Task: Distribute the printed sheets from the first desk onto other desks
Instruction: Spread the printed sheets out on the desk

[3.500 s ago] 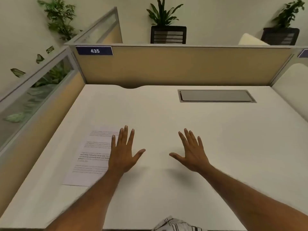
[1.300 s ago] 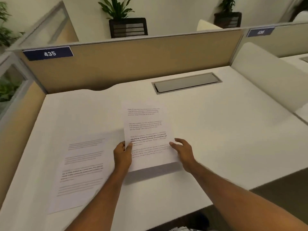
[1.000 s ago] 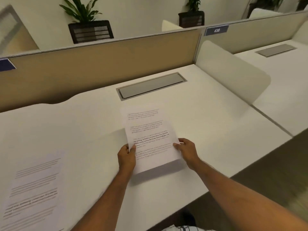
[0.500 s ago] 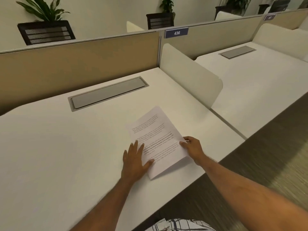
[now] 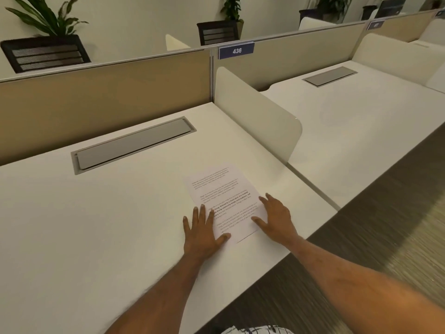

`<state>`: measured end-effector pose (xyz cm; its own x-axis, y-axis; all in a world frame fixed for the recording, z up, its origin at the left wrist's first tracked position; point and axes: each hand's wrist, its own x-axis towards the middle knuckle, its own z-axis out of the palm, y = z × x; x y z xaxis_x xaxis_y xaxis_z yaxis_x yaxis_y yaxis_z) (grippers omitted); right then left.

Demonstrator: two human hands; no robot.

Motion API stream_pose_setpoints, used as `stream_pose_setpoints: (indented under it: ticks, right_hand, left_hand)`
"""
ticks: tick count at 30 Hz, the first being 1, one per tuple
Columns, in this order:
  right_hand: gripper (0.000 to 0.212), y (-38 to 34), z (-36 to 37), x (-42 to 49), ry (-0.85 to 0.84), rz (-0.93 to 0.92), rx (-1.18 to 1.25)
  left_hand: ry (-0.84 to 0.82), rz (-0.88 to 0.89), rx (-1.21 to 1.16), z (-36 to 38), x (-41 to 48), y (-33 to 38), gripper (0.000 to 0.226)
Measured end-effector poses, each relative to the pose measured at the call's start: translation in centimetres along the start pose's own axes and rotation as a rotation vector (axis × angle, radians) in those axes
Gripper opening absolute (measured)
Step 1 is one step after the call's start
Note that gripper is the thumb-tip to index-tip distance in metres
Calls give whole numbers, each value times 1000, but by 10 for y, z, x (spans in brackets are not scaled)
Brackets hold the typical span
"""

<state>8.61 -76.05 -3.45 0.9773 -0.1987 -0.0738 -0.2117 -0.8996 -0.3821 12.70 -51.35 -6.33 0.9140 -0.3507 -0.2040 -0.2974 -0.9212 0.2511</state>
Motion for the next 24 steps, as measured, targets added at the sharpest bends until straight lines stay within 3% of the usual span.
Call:
stream_pose_setpoints:
  ticks: [5,12,24]
  right_hand:
    - [76,7,8,4,-190,-37,-186]
    - [81,-8,14,5,-60,-108,-194]
    - [88,-180,67,1,-110,-470,-102]
  left_hand:
    - [-21,0,10,-4,8,14,96]
    - [71,-16,41,-22,-6,-15,94]
    - [172,-286,164,-62,-117,-175,100]
